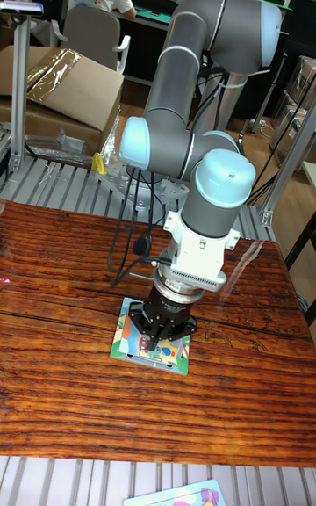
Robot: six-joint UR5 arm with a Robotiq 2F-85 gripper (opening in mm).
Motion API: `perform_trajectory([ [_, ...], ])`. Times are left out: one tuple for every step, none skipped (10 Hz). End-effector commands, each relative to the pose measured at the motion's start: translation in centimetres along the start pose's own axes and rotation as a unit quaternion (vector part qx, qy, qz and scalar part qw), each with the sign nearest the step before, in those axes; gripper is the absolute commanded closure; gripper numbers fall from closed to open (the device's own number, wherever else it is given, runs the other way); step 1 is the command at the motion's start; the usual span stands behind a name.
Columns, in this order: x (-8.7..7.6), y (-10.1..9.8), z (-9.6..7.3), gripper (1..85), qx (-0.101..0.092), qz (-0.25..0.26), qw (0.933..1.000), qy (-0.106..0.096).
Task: Assemble one piece of a puzzle
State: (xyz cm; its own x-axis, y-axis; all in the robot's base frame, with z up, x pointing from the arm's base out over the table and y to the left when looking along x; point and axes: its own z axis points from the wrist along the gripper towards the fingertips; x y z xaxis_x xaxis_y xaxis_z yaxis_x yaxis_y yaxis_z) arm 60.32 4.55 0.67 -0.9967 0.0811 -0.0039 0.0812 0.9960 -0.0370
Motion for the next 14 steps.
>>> perform_trajectory([
  [-0.4,0.1,0.4,84.3,-0.004,0.003,1.0000,-0.006],
  [-0.4,0.1,0.4,84.3,-0.004,0.002,1.0000,-0.006],
  [-0.4,0.1,0.5,84.3,-0.004,0.002,1.0000,-0.007],
  [-0.3,0.1,0.4,84.3,-0.002,0.002,1.0000,-0.006],
  [-0.1,0.0,0.2,84.3,-0.001,0.002,1.0000,-0.002],
  [0.2,0.0,-0.1,84.3,0.000,0.002,1.0000,0.003],
  [0.5,0.0,-0.3,84.3,0.000,0.002,1.0000,0.006],
  [0.6,-0.1,-0.6,84.3,0.000,0.001,1.0000,0.010],
  [0.6,-0.1,-0.7,84.3,0.000,0.000,1.0000,0.010],
  [0.5,-0.5,-0.9,84.3,0.006,-0.003,0.9999,0.011],
  [0.6,-0.7,-1.4,84.3,0.005,-0.005,0.9998,0.017],
  [0.8,-1.0,-2.4,84.3,0.006,-0.008,0.9996,0.025],
  [0.7,-1.2,-3.2,84.3,0.002,-0.012,0.9995,0.029],
  [0.2,-1.7,-3.8,84.3,0.005,-0.012,0.9996,0.023],
])
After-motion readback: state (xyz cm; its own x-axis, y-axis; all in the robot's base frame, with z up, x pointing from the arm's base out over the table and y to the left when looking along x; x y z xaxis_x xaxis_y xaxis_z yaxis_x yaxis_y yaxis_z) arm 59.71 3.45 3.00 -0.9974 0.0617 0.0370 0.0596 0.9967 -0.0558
